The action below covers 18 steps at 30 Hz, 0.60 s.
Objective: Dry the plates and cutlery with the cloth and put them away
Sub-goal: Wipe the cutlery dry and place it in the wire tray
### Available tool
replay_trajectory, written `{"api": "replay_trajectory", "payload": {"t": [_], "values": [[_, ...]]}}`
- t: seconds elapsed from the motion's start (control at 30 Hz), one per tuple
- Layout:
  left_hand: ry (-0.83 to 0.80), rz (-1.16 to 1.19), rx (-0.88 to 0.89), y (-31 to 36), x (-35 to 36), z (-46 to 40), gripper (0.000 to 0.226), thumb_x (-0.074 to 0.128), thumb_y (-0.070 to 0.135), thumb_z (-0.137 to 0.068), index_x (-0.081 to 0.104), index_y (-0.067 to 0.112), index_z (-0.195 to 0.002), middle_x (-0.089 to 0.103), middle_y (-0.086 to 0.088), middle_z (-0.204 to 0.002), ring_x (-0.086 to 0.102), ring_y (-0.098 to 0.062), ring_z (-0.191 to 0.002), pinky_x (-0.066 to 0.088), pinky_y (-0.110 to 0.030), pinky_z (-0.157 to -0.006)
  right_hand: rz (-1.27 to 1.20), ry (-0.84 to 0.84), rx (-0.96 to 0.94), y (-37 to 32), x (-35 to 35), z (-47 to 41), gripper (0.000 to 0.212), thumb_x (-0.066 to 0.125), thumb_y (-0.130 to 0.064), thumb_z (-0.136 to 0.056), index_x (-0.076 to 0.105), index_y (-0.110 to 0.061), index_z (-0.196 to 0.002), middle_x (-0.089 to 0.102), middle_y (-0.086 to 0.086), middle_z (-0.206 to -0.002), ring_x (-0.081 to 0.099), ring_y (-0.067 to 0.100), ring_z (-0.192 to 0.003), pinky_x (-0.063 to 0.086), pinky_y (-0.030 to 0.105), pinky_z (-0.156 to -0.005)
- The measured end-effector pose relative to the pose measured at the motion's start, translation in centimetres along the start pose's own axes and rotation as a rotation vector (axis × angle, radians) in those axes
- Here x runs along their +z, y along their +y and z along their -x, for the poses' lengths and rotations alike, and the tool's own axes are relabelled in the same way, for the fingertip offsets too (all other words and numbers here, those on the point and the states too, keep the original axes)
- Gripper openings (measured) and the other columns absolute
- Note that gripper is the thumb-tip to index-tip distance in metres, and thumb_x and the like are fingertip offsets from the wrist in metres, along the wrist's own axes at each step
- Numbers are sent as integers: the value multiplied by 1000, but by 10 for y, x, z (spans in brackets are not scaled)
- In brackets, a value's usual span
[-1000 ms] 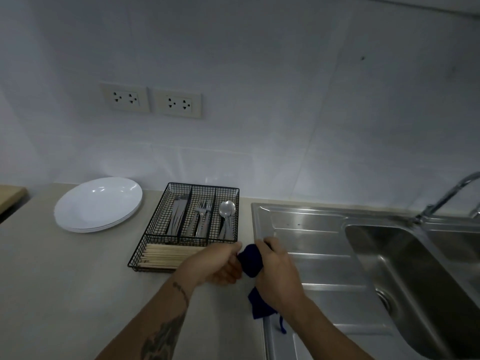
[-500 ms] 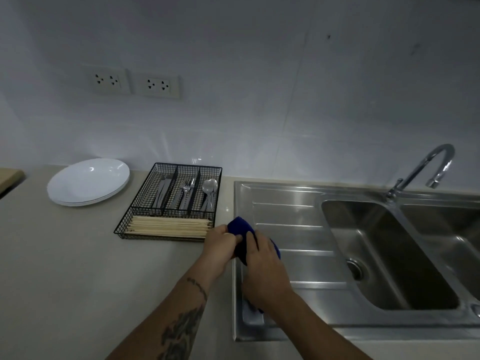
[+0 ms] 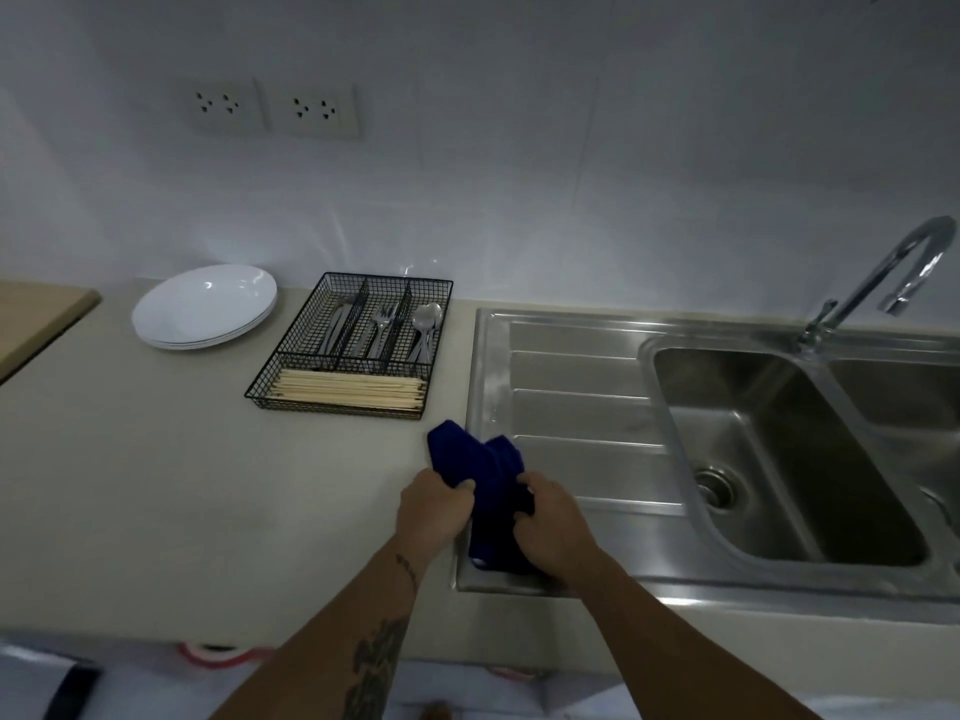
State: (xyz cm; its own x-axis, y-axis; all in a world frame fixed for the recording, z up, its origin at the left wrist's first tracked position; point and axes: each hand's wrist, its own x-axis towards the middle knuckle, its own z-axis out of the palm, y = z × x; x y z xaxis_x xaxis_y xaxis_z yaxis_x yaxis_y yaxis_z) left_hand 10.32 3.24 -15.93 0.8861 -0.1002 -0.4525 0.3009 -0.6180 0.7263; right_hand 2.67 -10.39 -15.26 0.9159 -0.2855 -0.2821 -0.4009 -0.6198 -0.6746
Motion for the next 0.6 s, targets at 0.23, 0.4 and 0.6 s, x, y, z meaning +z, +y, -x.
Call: {"api": "replay_trajectory", "payload": {"t": [0.23,0.4,0.6], "values": [[-35,17,264,0,2,2,50,60,9,-88,48,22,-135,61,2,-115,58,-13,-97,47,-25,-81,-167,-85,94,6,13,13,26,55,-2,-79,51,-7,-104,60,6,-98,56,11,-81,47,17,-60],[60,-428,554,-21,12,-2,60,53,25,-95,31,17,-151,34,-8,-144,47,-25,-121,46,-36,-99,210,171,-58,11,9,15,45,44,-24,-76,50,-10,-118,53,7,-113,52,25,-102,50,37,-82],[27,-734,790,-40,9,3,75,8,41,-88,29,8,-152,25,-9,-160,33,-24,-143,32,-37,-114,347,-51,-134,11,28,11,71,23,-38,-88,16,-10,-153,16,11,-159,16,26,-146,17,36,-119]]}}
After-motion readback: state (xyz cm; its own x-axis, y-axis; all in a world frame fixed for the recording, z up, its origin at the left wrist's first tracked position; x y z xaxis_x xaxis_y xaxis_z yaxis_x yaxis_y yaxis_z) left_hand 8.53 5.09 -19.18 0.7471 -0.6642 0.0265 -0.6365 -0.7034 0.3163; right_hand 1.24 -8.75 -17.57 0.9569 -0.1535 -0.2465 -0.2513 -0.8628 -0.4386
